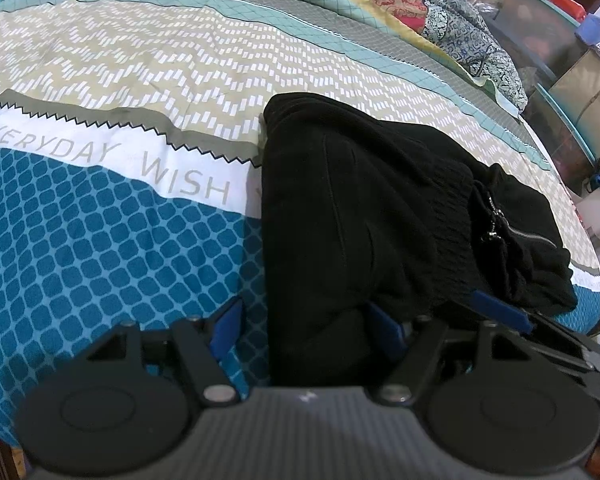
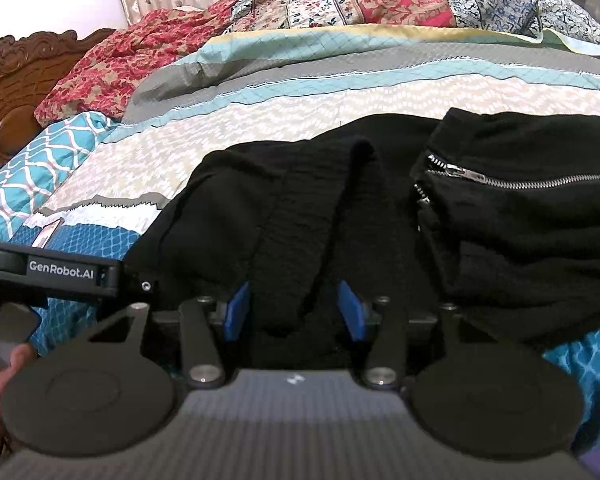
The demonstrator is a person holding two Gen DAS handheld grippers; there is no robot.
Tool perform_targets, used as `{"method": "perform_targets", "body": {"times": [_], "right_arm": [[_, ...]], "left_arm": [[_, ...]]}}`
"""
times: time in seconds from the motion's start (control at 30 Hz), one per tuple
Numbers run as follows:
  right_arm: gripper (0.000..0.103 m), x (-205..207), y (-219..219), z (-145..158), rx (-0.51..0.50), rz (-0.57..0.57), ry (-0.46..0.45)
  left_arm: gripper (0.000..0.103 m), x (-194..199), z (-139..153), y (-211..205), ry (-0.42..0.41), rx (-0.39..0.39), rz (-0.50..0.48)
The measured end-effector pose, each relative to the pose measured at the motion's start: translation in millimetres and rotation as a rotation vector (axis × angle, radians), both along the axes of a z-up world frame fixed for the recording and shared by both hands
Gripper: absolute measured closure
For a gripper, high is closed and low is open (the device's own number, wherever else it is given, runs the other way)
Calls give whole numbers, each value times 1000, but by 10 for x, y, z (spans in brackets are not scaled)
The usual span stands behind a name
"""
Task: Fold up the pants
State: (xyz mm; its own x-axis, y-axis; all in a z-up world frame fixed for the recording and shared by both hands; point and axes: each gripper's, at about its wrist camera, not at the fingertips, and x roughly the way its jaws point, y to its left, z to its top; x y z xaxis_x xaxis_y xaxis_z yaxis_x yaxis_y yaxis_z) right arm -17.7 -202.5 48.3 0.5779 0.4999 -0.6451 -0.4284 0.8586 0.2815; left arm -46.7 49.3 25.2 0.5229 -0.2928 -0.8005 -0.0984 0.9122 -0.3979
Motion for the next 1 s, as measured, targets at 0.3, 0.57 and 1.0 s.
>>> {"method": "perform_targets", "body": {"times": [0.3,0.57,1.0], "right_arm": [[50,1,-6,-12,6,-2,-3],[49,0,-7,-17,7,-2,-4],[49,-4,7,-21,7,-5,-4]], "left_arm": [[34,-5,3,-10,-1,-1,2],[34,-7,4,-13,-1,-2,3],[32,-13,18,-42,-2,-4,3]]}}
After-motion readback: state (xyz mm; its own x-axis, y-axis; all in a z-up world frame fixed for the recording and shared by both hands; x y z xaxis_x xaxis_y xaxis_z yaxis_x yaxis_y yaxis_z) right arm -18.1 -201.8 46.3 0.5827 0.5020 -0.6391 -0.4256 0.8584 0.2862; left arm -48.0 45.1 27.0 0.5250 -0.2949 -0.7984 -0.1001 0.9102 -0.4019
